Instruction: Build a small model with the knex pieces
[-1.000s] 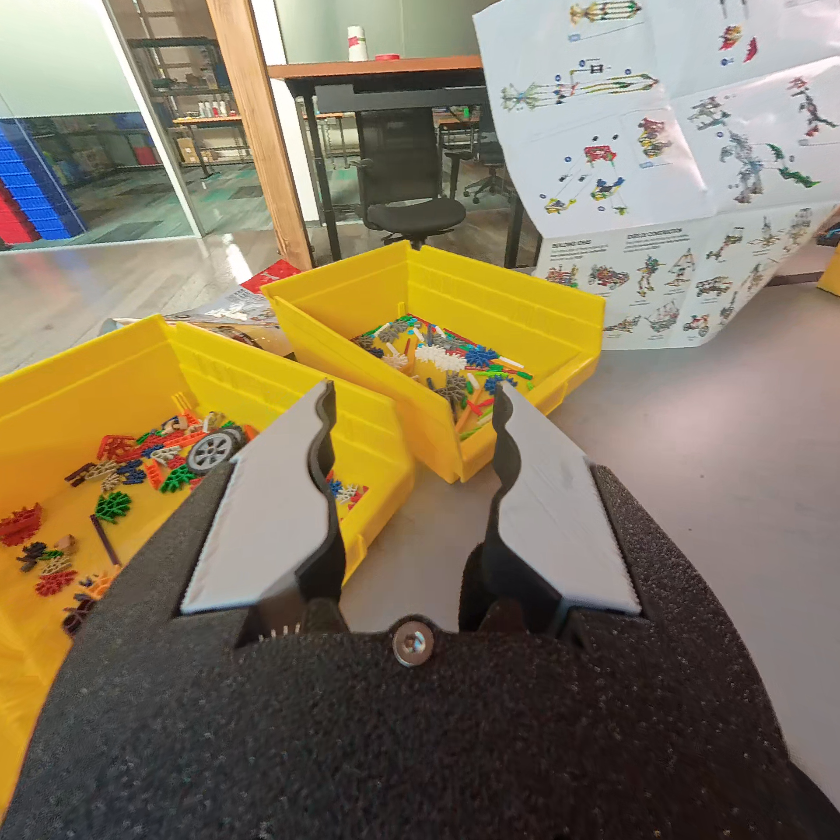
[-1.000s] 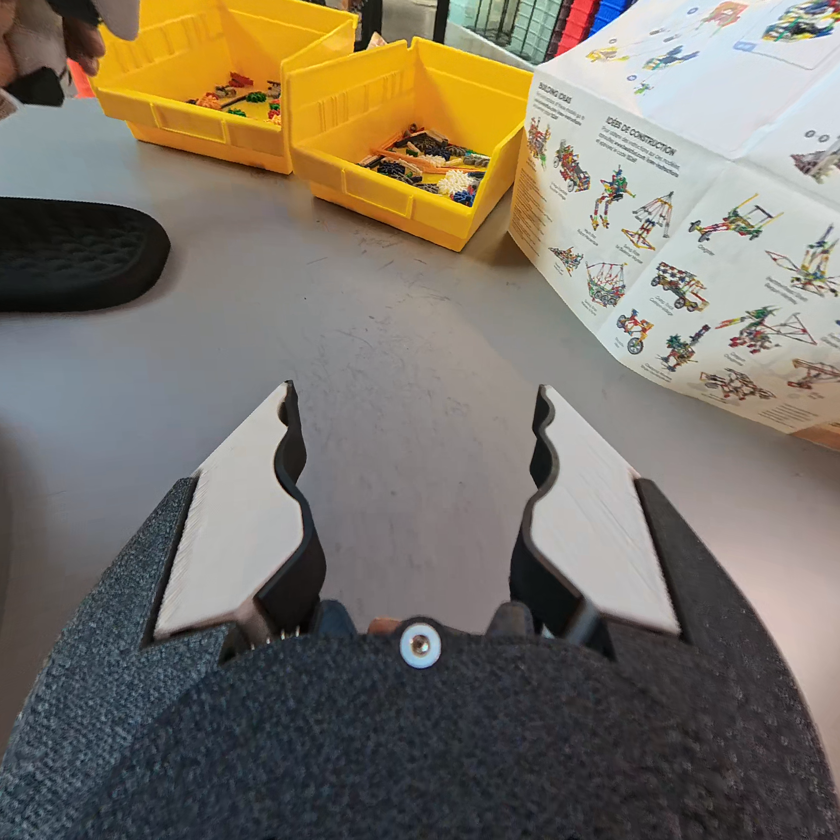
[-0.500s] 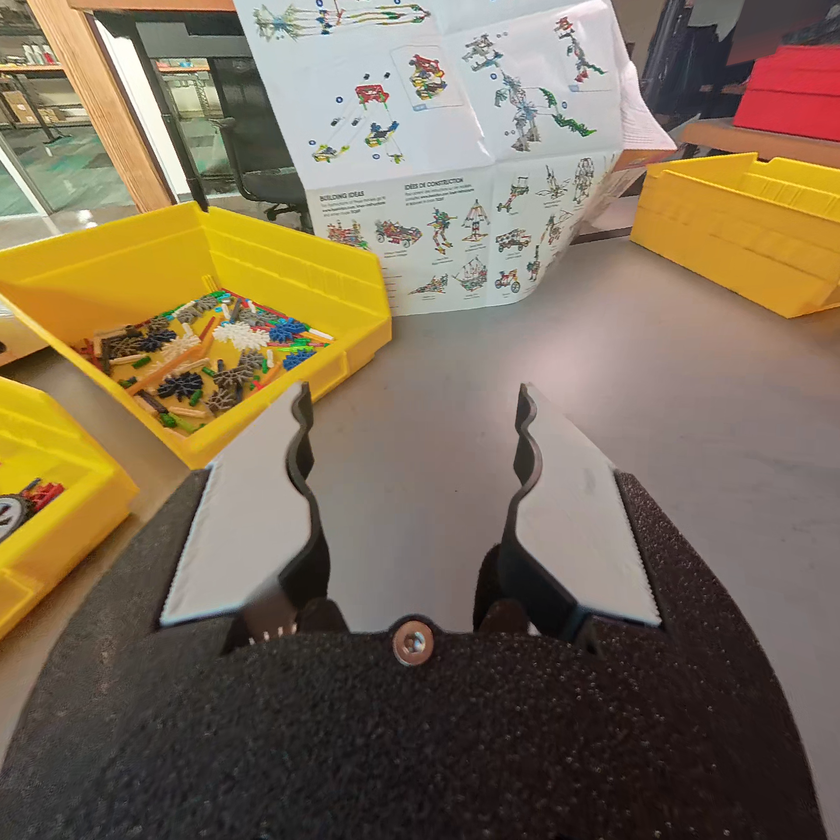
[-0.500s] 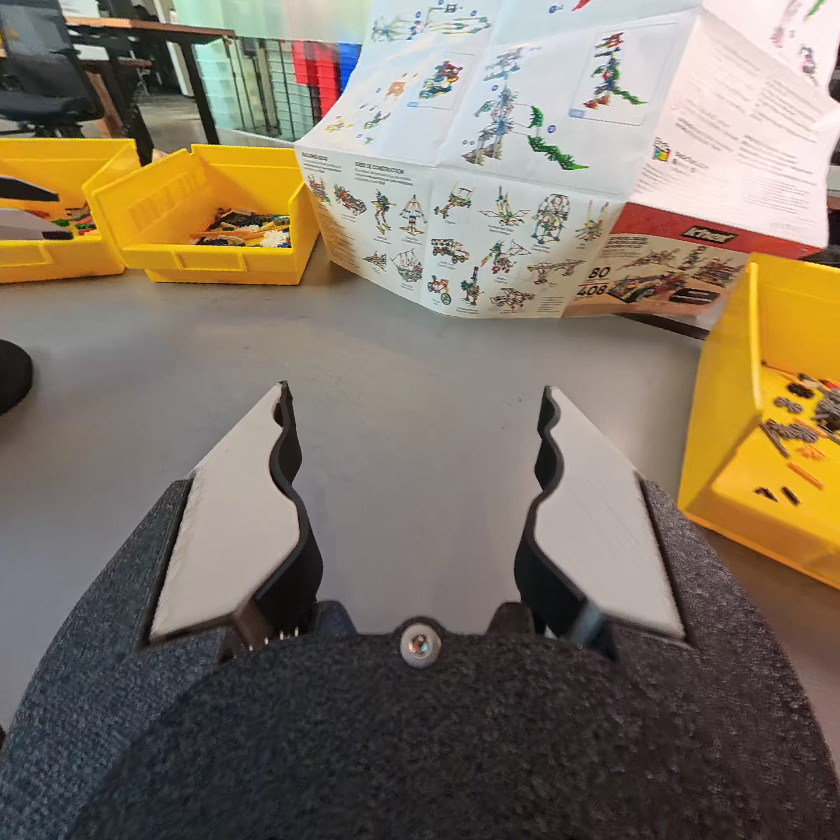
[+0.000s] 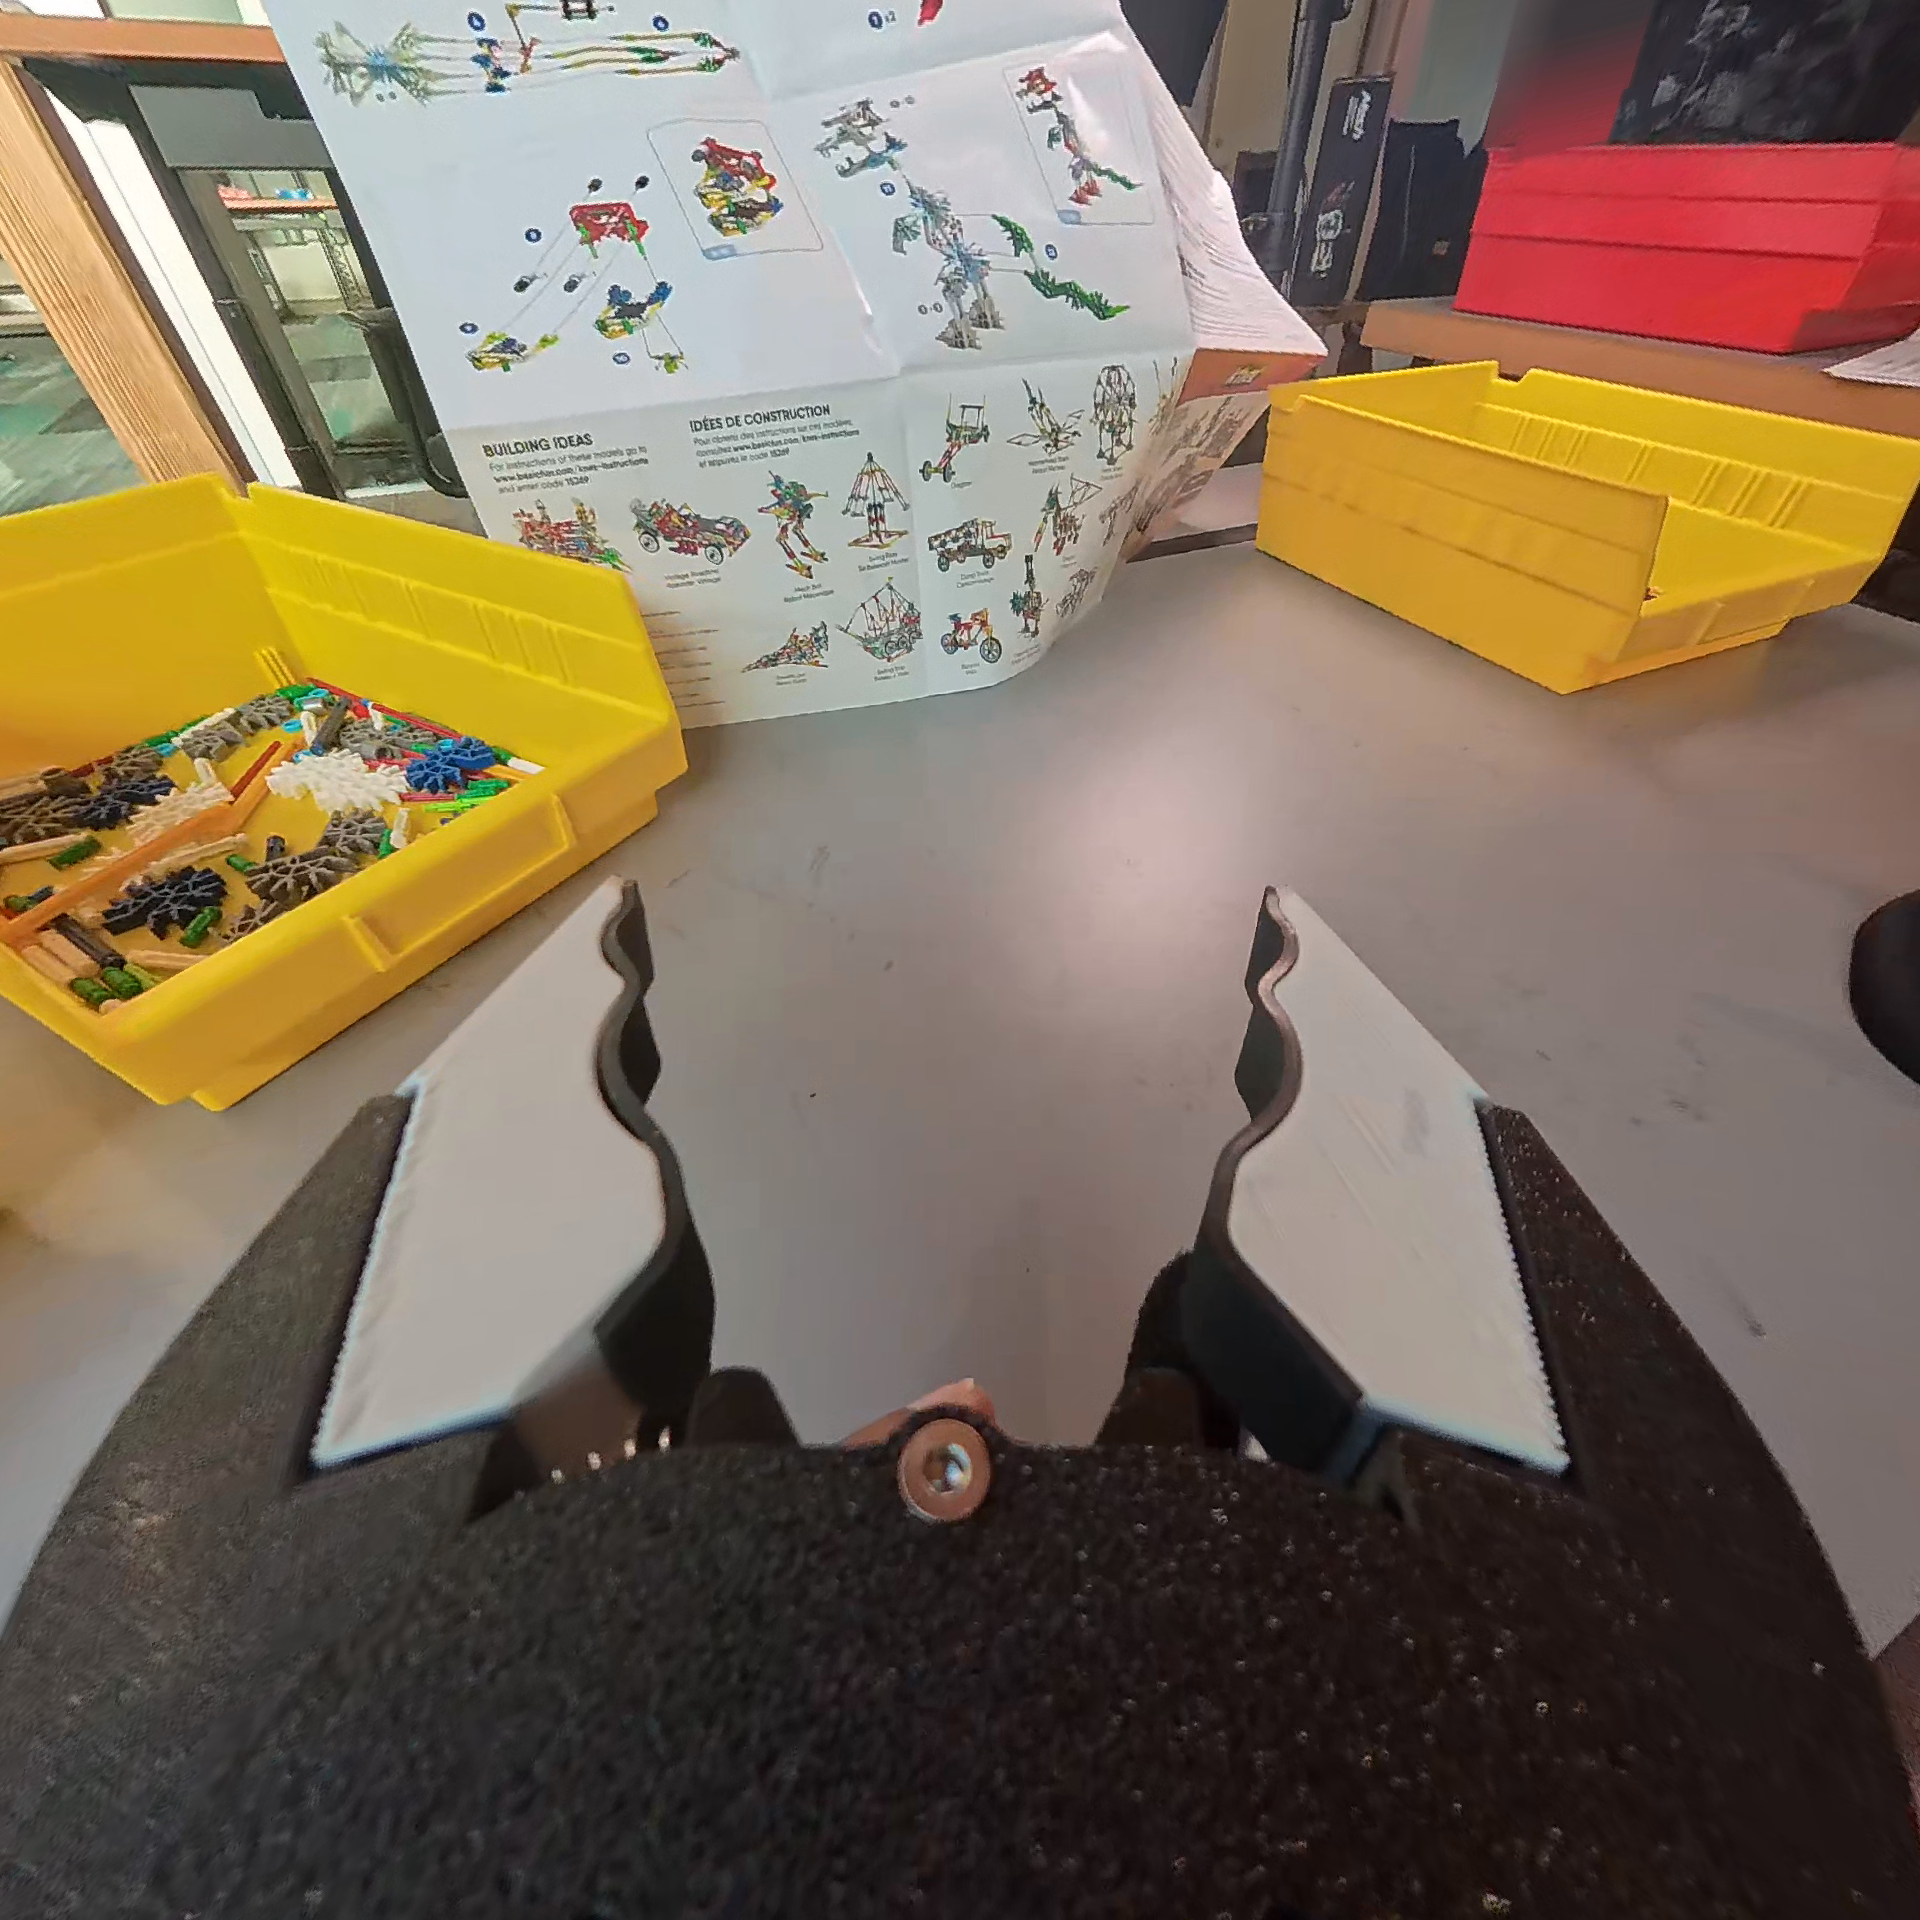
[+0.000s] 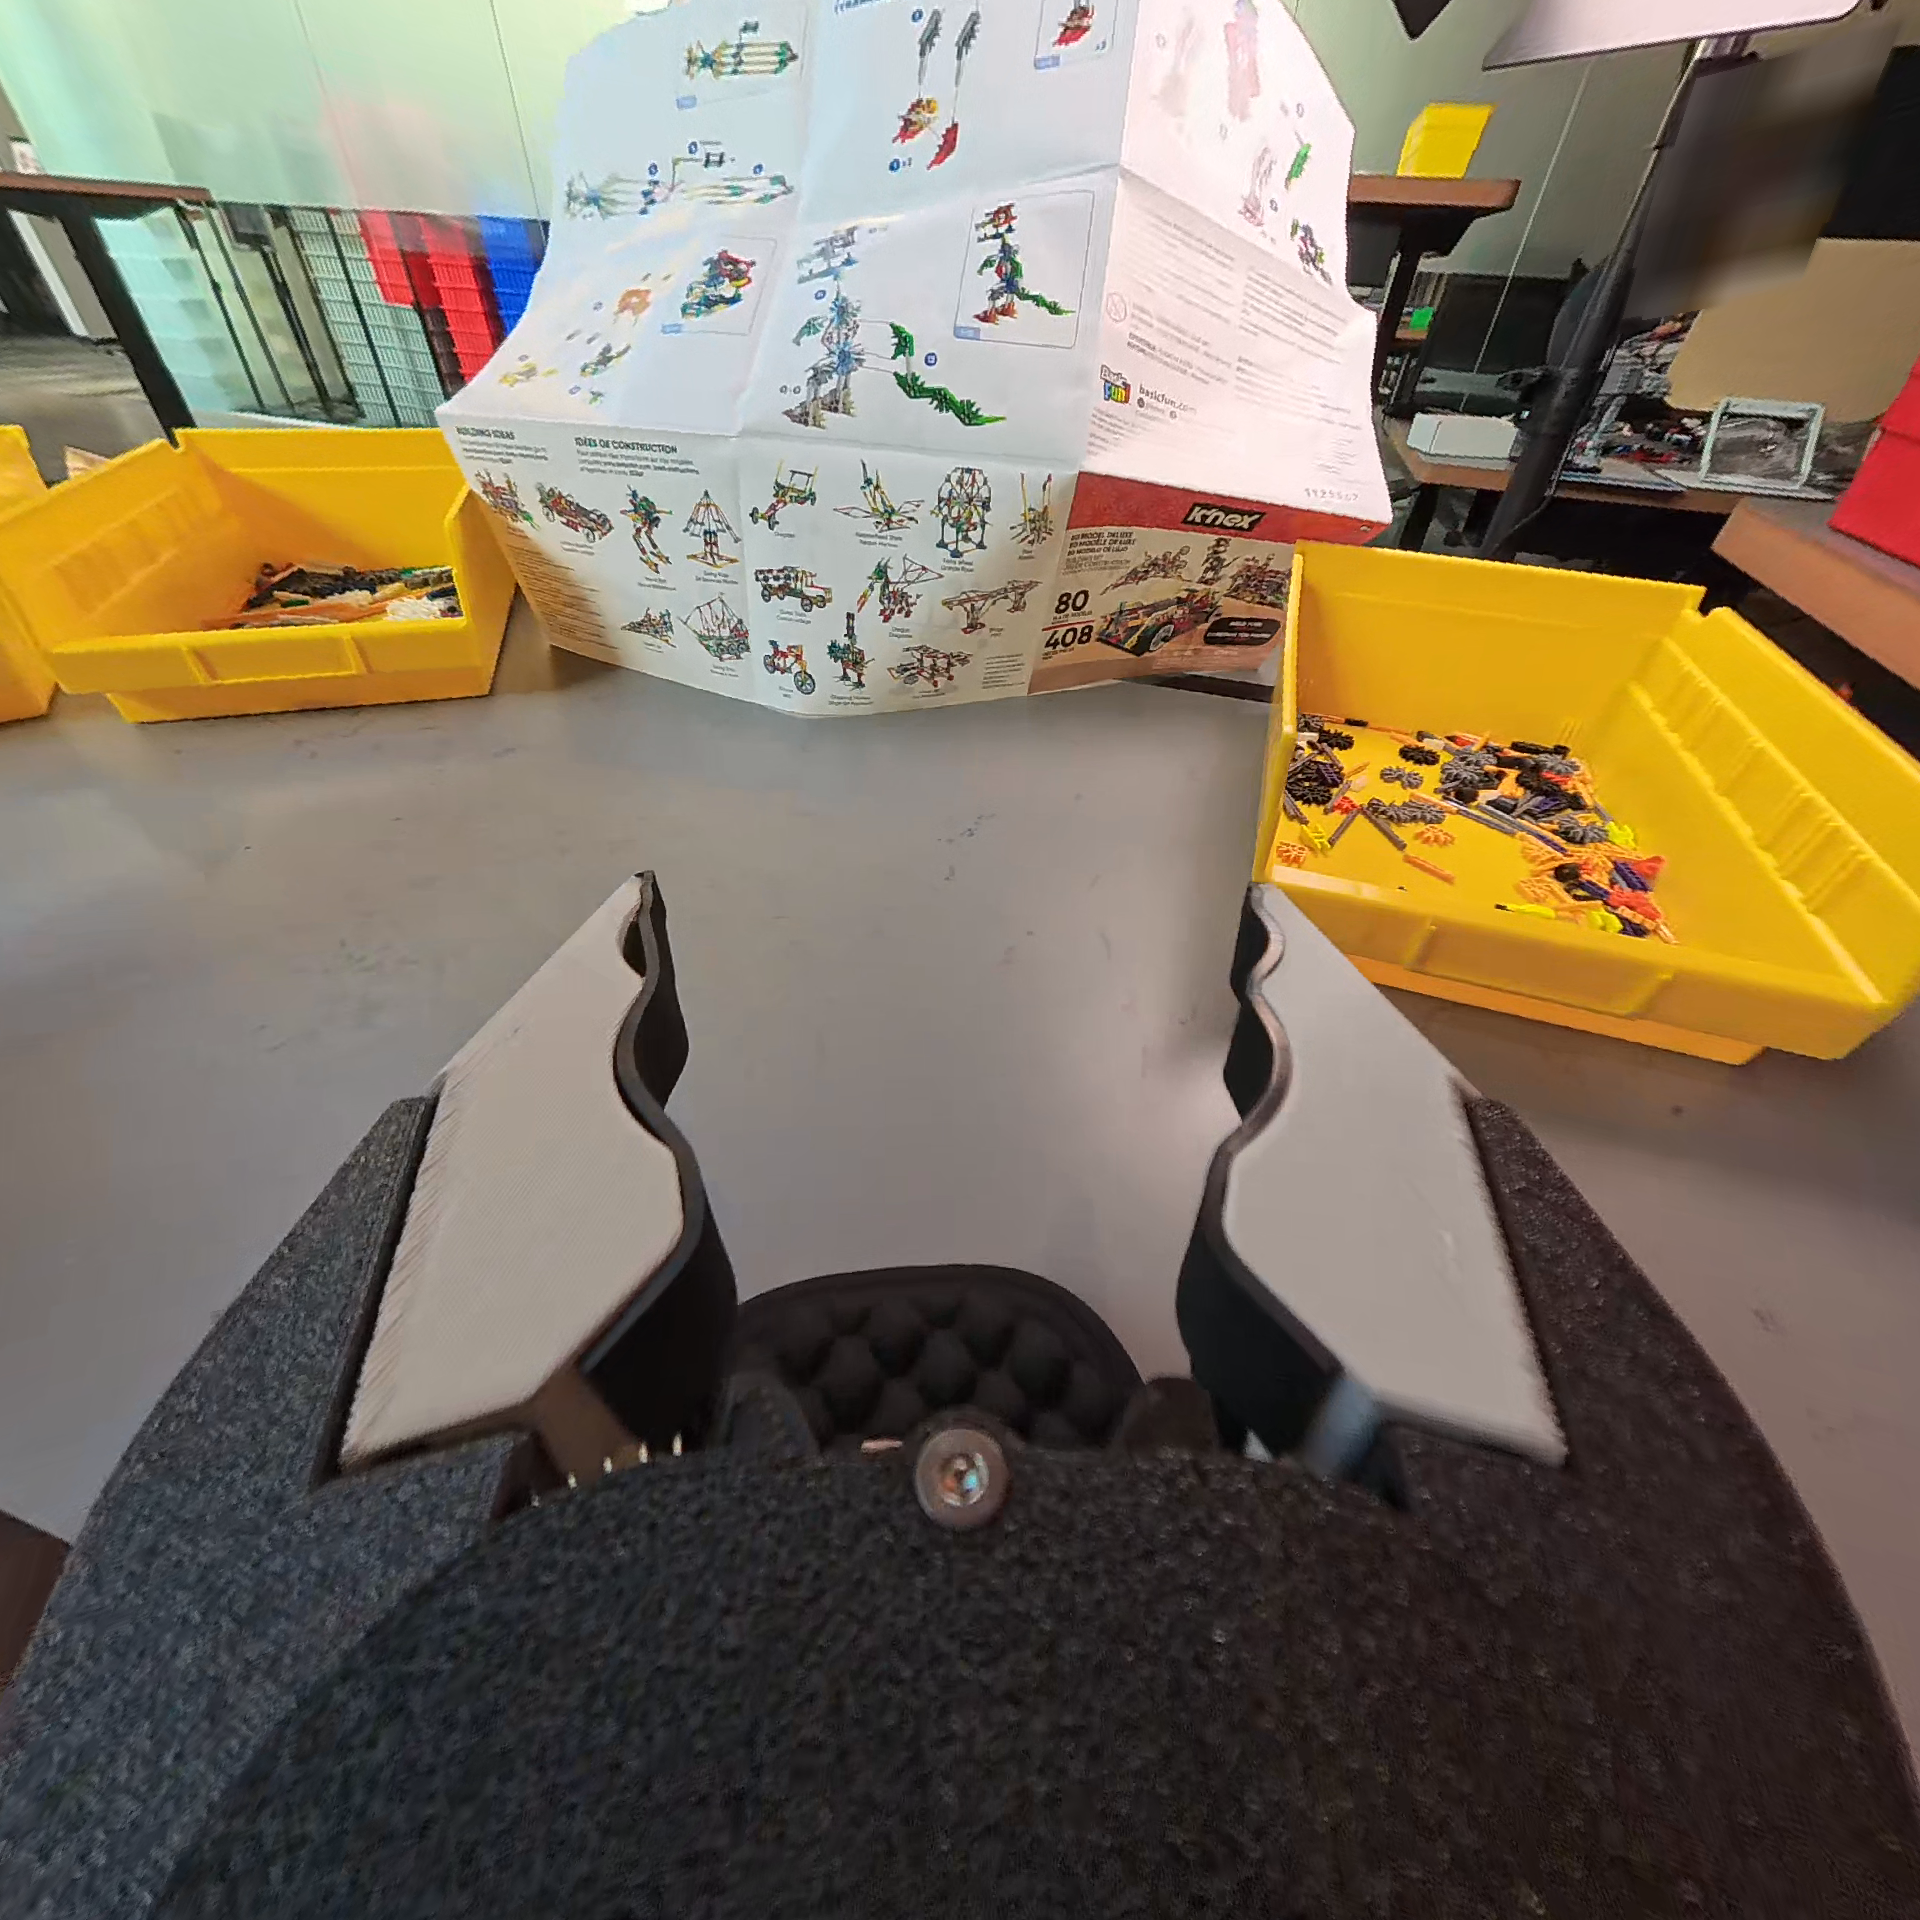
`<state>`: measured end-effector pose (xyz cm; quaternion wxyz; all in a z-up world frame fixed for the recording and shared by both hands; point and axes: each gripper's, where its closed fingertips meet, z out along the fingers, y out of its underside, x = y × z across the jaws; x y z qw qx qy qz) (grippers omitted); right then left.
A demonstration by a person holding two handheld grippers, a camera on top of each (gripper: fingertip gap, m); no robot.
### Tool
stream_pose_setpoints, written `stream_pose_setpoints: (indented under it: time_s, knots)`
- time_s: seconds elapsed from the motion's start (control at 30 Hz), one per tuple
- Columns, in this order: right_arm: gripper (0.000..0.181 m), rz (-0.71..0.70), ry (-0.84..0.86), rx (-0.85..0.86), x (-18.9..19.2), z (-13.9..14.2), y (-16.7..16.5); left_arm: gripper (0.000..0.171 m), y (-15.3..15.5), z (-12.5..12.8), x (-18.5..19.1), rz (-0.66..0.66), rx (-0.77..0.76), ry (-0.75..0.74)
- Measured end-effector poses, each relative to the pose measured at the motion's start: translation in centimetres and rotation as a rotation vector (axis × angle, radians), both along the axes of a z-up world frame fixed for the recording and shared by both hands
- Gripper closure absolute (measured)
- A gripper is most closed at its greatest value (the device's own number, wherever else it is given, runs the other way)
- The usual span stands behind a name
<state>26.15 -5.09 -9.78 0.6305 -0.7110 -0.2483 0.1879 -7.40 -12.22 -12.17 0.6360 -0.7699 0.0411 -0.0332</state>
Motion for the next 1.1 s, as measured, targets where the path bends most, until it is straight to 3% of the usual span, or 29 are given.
stream_pose_setpoints:
  time_s: [0.2, 0.27, 0.43, 0.5, 0.63, 0.77, 1.1]
  knots:
    - [0.080, 0.045, -0.037, 0.000, -2.7, -0.9, 0.6, 0.062, 1.3, -1.6, -0.7, 0.008, -0.057, -0.002]
    - [0.103, 0.160, -0.044, 0.029, -5.6, 0.0, -0.8, 0.073, 1.6, -2.0, -0.7, 0.009, -0.085, 0.011]
    - [0.170, 0.574, -0.027, 0.178, -16.2, 4.4, -9.5, 0.149, 3.7, -2.9, 0.1, 0.014, -0.142, 0.205]
    - [0.181, 0.731, -0.025, 0.215, -20.1, 5.7, -13.9, 0.171, 4.8, -2.9, 0.9, 0.018, -0.138, 0.292]
    - [0.181, 0.904, -0.028, 0.168, -25.5, 5.9, -19.2, 0.171, 6.8, -2.6, 2.5, 0.044, -0.123, 0.488]
    - [0.181, 0.887, -0.076, 0.140, -27.3, 4.4, -18.8, 0.171, 8.2, -2.2, 3.6, 0.064, -0.105, 0.600]
    - [0.181, 0.809, -0.173, 0.107, -26.4, 2.3, -16.9, 0.171, 9.0, -1.3, 4.2, 0.096, -0.076, 0.679]
